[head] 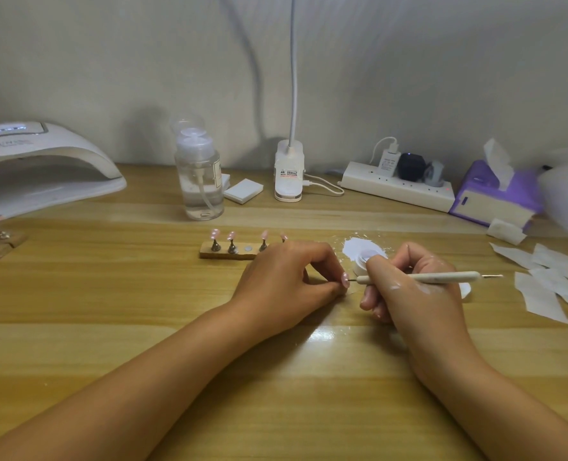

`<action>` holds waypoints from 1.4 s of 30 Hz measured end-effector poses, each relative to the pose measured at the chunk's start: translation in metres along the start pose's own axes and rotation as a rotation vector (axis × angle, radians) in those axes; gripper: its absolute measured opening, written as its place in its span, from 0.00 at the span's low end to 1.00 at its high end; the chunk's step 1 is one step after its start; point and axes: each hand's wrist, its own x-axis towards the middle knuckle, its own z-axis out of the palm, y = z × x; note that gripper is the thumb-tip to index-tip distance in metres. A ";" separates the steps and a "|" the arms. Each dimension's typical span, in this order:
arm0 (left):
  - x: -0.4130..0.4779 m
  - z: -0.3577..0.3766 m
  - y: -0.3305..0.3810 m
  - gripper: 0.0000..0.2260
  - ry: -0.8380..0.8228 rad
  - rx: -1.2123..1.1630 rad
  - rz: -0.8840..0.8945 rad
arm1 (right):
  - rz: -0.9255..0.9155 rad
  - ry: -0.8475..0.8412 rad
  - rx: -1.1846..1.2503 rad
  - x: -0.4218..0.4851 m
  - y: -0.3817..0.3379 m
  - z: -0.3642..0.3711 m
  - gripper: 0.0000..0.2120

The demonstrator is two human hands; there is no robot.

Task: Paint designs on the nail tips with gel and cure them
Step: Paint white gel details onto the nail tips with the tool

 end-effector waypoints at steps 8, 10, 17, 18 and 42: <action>0.000 0.000 -0.001 0.04 -0.005 -0.006 -0.011 | 0.002 0.052 0.047 0.000 -0.002 -0.001 0.16; 0.000 0.000 -0.001 0.04 -0.004 -0.005 -0.012 | -0.005 0.068 0.082 -0.001 -0.004 -0.001 0.16; 0.000 0.000 -0.002 0.04 -0.004 -0.013 -0.012 | 0.002 0.017 0.014 -0.002 -0.002 -0.003 0.19; 0.000 0.000 -0.002 0.04 -0.004 -0.013 -0.014 | 0.007 0.007 0.002 -0.002 -0.002 -0.003 0.19; 0.000 0.000 -0.002 0.05 -0.005 -0.021 -0.017 | -0.020 -0.042 -0.080 -0.002 0.001 -0.003 0.20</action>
